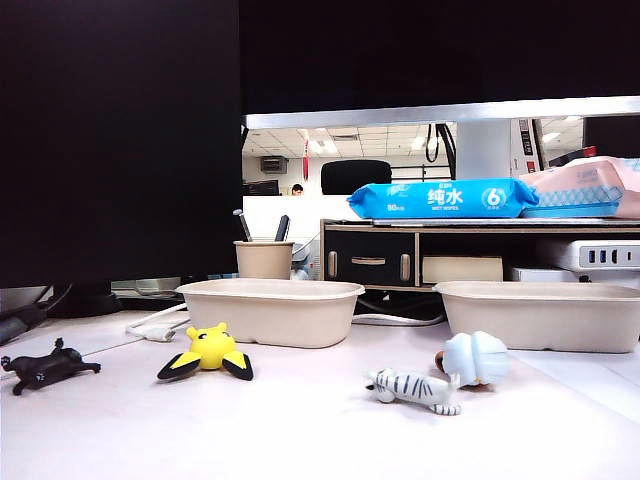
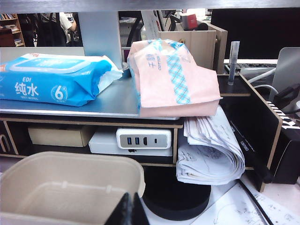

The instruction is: Put the dolls with similar sizes into the same paper box, while dolls with different sizes go into separate paper boxes.

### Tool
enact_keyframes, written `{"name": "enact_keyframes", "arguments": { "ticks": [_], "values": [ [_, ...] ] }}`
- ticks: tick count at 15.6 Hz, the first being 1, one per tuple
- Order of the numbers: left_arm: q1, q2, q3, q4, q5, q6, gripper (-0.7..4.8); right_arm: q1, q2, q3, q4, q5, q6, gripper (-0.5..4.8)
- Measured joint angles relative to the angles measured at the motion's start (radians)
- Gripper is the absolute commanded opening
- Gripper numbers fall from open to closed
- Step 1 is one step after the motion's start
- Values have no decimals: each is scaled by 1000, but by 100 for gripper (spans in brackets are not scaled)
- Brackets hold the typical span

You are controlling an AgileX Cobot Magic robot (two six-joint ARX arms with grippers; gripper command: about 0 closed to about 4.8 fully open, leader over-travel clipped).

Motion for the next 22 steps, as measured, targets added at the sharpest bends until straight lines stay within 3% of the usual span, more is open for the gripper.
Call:
{"name": "enact_keyframes", "arguments": {
  "ticks": [4, 9, 14, 17, 20, 22],
  "values": [
    [0, 0, 0, 0, 0, 0, -5, 0, 0, 0, 18, -1, 0, -5],
    [0, 0, 0, 0, 0, 0, -5, 0, 0, 0, 133, -60, 324, -5],
    [0, 193, 0, 12, 0, 0, -5, 0, 0, 65, 212, -84, 347, -5],
    [0, 242, 0, -15, 0, 0, -5, 0, 7, 172, 163, -101, 346, -5],
    [0, 242, 0, -15, 0, 0, -5, 0, 211, 403, 119, -237, 337, -5],
    [-87, 242, 0, -15, -3, 0, -5, 21, 532, 635, 61, -489, 288, -5]
  ]
}}
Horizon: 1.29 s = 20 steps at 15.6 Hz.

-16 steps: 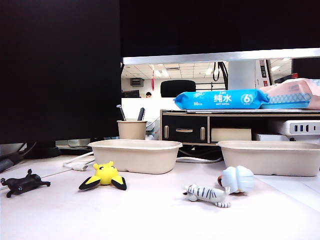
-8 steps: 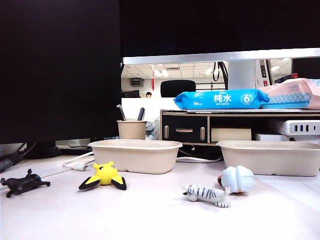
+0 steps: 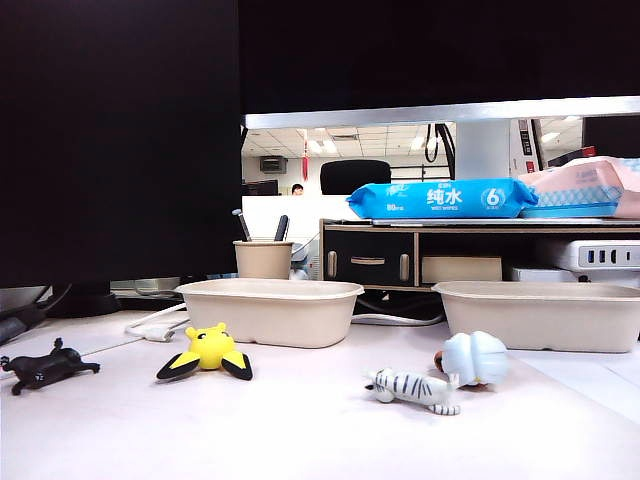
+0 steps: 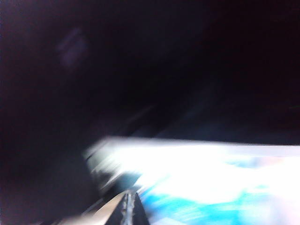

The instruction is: Put the dolls with similar sizes into the same paper box, while dolls with different sizes go into separate paper boxes.

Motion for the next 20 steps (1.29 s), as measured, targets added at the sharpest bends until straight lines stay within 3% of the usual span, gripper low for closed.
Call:
{"name": "enact_keyframes", "arguments": {
  "ticks": [2, 4, 7, 9, 10, 11, 14, 17, 20],
  "values": [
    [-79, 0, 0, 0, 2, 0, -5, 73, 187, 119, -71, -112, -6, -5],
    [-125, 0, 0, 1, 5, 0, -5, 208, 373, 228, -179, -137, -38, -6],
    [-124, 0, 0, 1, 4, 0, -5, 462, 701, 447, -378, -151, -162, -5],
    [-124, 0, 0, 1, 4, 0, -5, 597, 958, 625, -539, -146, -157, 0],
    [-122, -2, 0, 1, 1, 0, -5, 641, 1056, 710, -618, -146, -153, 114],
    [-120, -17, 0, -4, 3, 0, -5, 702, 1207, 802, -636, -141, -150, 190],
    [-100, -84, 0, -5, 5, 0, -5, 784, 1418, 923, -683, -139, -80, 307],
    [-42, -171, 0, -4, 5, 0, -5, 829, 1547, 1033, -680, -109, 14, 328],
    [26, -225, 0, -3, 5, 0, -5, 852, 1639, 1149, -680, -7, 94, 328]
  ]
}}
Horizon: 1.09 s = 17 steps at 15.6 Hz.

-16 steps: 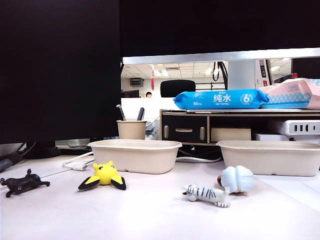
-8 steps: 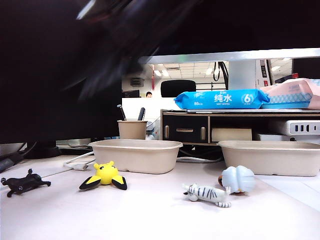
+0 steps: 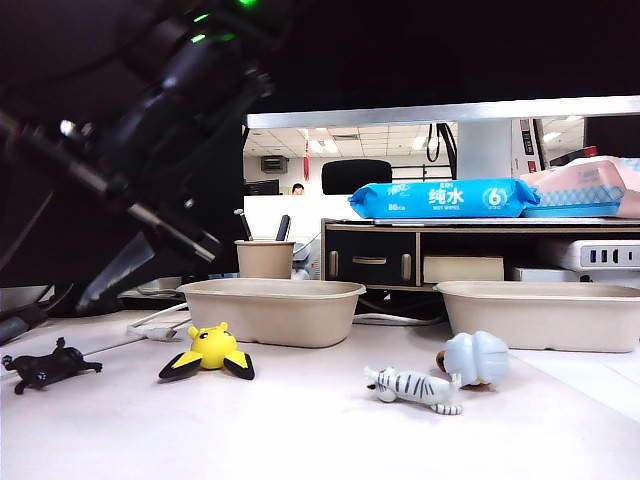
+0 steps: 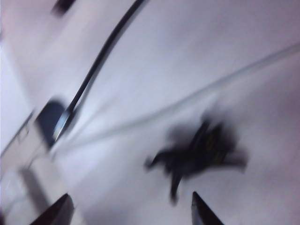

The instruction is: Put the dolls with similar sizes into the same paper box, while dolls with different sizes go into separate paper boxes.

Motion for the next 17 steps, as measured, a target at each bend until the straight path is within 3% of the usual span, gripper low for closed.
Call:
{"name": "enact_keyframes", "arguments": {
  "ticks": [2, 4, 17],
  "values": [
    [29, -6, 0, -1, 0, 0, -5, 0, 40, 57, -34, 66, 29, 323],
    [32, -6, 0, -1, 0, 0, -5, -1, 56, 87, -74, 127, 57, 246],
    [27, -7, 0, -1, 0, 0, -5, 35, 101, 89, -94, 190, 152, 248]
  ]
}}
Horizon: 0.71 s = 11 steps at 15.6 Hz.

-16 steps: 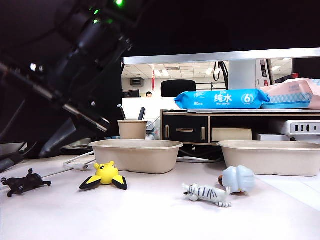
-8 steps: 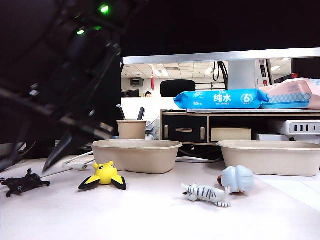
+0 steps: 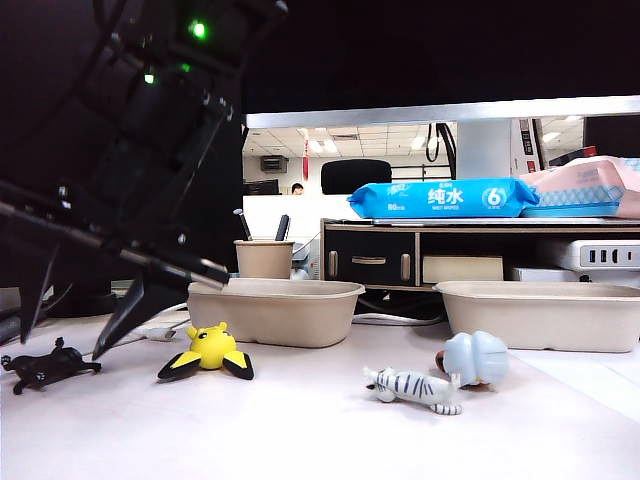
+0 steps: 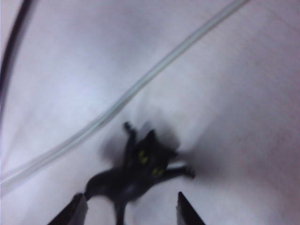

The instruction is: Put the dolls with similar sizes into the same paper box, while dolls with different sizes go into separate paper boxes.

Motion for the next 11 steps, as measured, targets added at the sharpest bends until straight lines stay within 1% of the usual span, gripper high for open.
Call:
{"name": "enact_keyframes", "arguments": {
  "ticks": [3, 6, 11],
  "values": [
    [0, -10, 0, 0, 0, 0, -5, 0, 19, 0, 14, 6, 20, 247],
    [0, -10, 0, 0, 0, 0, -5, 0, 19, 0, 44, 41, 35, 247],
    [0, -10, 0, 0, 0, 0, -5, 0, 24, 0, 84, 41, 61, 247]
  ]
}}
